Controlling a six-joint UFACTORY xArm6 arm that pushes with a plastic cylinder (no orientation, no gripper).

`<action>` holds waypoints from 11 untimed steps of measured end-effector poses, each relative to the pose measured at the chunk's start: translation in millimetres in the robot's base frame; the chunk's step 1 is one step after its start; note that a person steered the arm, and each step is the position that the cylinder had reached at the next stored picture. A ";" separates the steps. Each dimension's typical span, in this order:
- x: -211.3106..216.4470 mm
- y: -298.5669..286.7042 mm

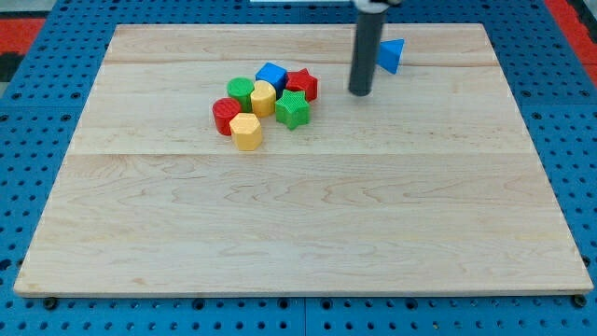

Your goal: Move the red star to the right top of the blue cube

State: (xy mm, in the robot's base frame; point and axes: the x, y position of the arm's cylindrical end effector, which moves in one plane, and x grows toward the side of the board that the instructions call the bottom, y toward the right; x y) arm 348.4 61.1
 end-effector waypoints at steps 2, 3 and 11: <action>37.9 -31.1; 25.5 -40.3; -36.7 -50.4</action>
